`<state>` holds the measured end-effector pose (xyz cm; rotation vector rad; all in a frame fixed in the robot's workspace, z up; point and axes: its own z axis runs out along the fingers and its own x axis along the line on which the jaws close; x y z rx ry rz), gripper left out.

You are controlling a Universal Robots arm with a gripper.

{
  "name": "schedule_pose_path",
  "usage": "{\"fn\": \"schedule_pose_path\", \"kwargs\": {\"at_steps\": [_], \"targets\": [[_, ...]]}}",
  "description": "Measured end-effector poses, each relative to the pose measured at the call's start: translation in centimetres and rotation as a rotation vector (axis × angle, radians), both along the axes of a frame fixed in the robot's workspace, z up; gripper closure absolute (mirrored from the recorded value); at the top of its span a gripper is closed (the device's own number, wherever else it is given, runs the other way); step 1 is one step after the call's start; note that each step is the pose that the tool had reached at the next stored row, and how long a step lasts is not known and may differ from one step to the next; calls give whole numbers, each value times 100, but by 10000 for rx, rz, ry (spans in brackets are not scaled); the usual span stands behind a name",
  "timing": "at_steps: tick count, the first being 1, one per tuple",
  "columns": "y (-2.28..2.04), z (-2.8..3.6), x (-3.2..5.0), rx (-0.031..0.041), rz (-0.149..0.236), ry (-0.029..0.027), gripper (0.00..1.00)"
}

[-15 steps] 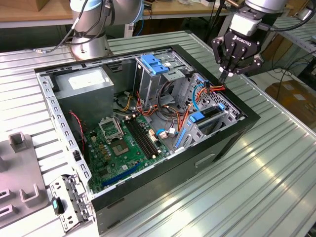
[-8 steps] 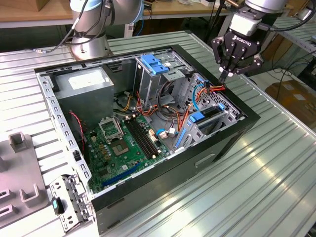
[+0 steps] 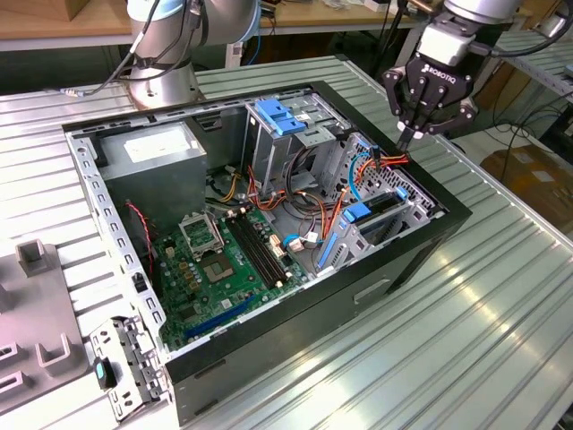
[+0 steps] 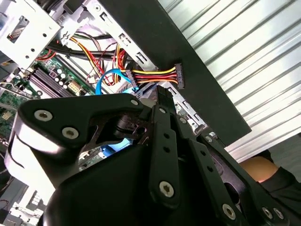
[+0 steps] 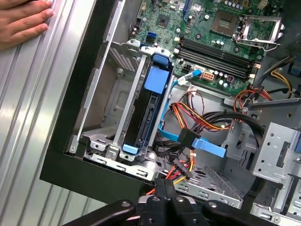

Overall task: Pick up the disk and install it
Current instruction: 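Insert the first disk wire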

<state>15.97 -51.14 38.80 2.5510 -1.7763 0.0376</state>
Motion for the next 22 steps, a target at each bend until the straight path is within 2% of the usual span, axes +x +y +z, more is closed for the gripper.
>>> {"fn": "schedule_pose_path", "kwargs": {"at_steps": [2, 3, 4, 6, 7, 13, 18, 20, 22], "targets": [[0, 0, 0, -1, 680, 0, 89], [0, 0, 0, 0, 1115, 0, 89], [0, 0, 0, 0, 1709, 0, 89], [0, 0, 0, 0, 2136, 0, 89], [0, -1, 0, 0, 2270, 1, 89], [0, -4, 6, -2, 2325, 0, 89], [0, -11, 13, -1, 2526, 0, 89], [0, -17, 20, 1, 2916, 0, 76], [0, -20, 31, 2, 3186, 0, 76]]}}
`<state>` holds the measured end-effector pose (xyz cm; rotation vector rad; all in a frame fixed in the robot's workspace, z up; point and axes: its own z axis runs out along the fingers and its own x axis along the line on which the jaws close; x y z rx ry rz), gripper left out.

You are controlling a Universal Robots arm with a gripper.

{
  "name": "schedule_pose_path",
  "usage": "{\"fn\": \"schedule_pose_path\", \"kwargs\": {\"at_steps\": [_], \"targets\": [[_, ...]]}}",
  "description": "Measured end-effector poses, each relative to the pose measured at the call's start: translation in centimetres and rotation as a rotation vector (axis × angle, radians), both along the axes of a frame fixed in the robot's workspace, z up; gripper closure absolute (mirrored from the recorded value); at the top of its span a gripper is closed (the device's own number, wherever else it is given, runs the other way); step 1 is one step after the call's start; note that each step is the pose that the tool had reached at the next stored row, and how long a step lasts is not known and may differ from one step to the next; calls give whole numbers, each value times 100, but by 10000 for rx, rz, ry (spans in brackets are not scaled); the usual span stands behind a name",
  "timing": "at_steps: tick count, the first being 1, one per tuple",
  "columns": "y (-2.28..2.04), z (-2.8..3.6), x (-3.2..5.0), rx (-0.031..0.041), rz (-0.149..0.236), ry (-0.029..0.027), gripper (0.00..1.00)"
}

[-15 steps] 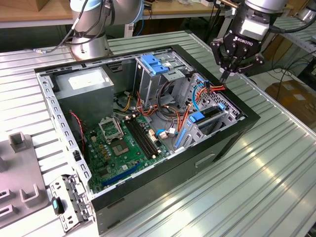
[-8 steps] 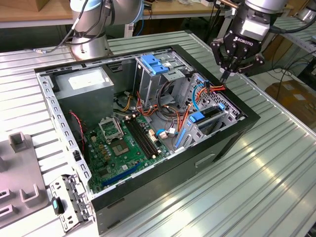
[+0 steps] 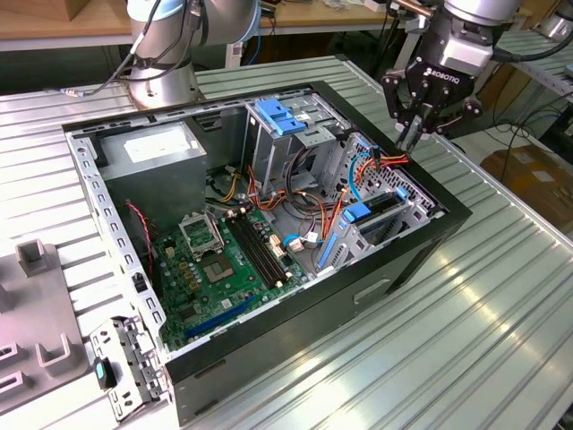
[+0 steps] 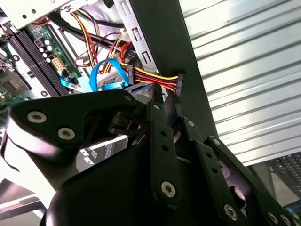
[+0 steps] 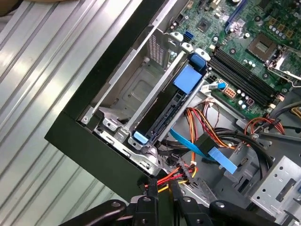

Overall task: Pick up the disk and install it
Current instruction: 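Insert the first disk wire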

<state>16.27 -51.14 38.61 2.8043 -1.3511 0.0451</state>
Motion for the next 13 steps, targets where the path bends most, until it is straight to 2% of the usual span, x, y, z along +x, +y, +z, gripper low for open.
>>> {"fn": "schedule_pose_path", "kwargs": {"at_steps": [2, 4, 9, 13], "targets": [[0, -1, 28, -2, 234, -1, 76], [0, -14, 76, 0, 673, 0, 76], [0, -70, 93, -5, 1436, 0, 76], [0, -118, 108, -16, 1907, 0, 76]]}}
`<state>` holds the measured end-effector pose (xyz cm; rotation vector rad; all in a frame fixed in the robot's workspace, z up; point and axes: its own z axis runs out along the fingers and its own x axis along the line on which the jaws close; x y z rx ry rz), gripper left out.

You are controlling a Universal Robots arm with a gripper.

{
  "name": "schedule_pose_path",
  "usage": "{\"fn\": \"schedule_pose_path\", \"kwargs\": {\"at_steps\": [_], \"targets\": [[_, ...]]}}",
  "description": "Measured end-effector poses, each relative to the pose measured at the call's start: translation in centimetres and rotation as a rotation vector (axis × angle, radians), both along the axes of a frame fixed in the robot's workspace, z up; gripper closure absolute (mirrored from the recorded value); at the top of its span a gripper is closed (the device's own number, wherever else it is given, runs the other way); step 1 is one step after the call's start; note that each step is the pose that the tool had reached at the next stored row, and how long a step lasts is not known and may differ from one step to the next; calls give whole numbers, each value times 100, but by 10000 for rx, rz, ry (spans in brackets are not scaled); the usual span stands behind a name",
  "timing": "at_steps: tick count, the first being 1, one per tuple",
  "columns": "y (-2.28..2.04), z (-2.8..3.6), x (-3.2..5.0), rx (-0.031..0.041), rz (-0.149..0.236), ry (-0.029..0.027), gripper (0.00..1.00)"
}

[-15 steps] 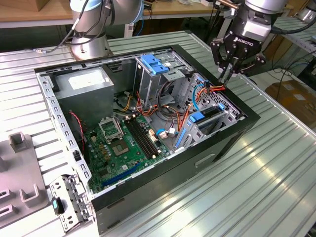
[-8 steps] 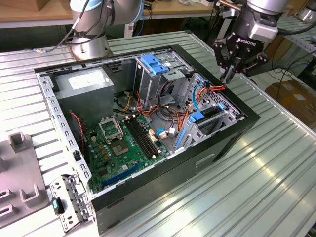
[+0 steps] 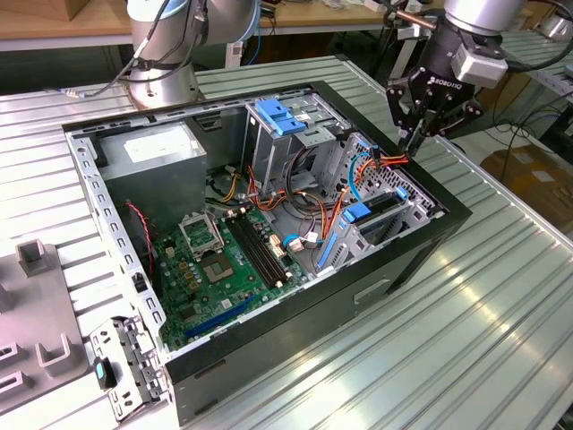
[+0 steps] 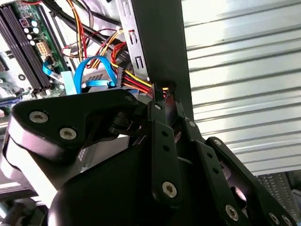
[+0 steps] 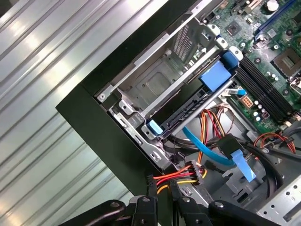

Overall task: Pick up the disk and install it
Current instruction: 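Insert the first disk wire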

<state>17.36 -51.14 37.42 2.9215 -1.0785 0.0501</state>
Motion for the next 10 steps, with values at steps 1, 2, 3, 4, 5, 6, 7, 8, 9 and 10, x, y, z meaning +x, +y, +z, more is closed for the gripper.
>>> {"fn": "schedule_pose_path", "kwargs": {"at_steps": [1, 2, 3, 4, 5, 6, 7, 8, 9, 10], "targets": [[0, -7, 6, -6, 103, 0, 76], [0, -9, 13, -20, 263, 0, 69], [0, -23, 15, -34, 379, 1, 69], [-1, -29, 15, -43, 419, -1, 69], [-3, -35, 16, -46, 456, -5, 69], [-4, -44, 18, -56, 537, -11, 69], [-4, -49, 20, -63, 613, -15, 69], [-4, -52, 22, -67, 657, -17, 69], [-5, -56, 24, -71, 701, -17, 69], [-8, -62, 25, -73, 750, -19, 69]]}}
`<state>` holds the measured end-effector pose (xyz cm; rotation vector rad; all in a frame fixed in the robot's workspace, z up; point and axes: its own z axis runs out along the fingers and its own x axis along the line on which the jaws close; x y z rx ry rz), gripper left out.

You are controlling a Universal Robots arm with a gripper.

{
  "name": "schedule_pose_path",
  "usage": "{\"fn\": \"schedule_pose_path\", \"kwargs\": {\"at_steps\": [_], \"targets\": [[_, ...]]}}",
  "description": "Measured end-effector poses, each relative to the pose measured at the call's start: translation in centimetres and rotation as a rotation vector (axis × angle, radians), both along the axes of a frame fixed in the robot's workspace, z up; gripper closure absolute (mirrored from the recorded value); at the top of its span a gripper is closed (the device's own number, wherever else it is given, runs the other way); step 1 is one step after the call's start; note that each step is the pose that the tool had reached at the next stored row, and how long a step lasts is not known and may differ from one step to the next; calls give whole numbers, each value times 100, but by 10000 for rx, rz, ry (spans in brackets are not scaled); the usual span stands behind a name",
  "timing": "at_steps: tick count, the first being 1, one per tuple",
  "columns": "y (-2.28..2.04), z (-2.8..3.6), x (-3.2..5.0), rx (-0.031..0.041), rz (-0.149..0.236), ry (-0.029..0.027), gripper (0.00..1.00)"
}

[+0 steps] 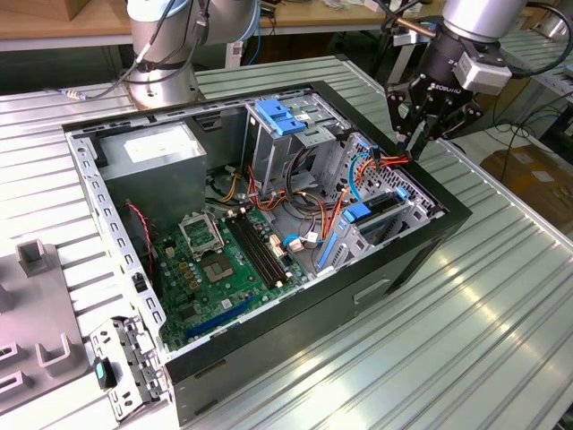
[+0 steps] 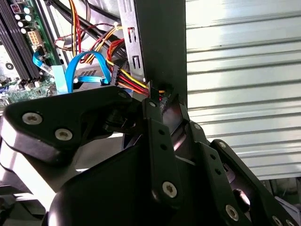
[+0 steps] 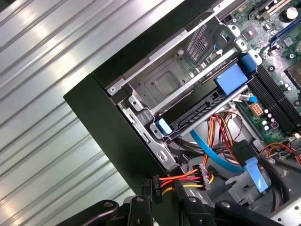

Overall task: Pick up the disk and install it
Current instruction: 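Insert the first disk wire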

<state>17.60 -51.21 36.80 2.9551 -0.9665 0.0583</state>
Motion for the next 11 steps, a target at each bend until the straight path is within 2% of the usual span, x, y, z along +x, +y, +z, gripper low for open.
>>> {"fn": "schedule_pose_path", "kwargs": {"at_steps": [5, 6, 8, 10, 11], "targets": [[-21, -24, 6, -19, 244, -6, 69], [-21, -23, 5, -60, 263, -6, 71], [-22, -18, 5, -207, 281, -4, 83], [-23, -1, 5, -276, 287, -3, 84], [-23, 28, 5, -302, 289, -3, 84]]}}
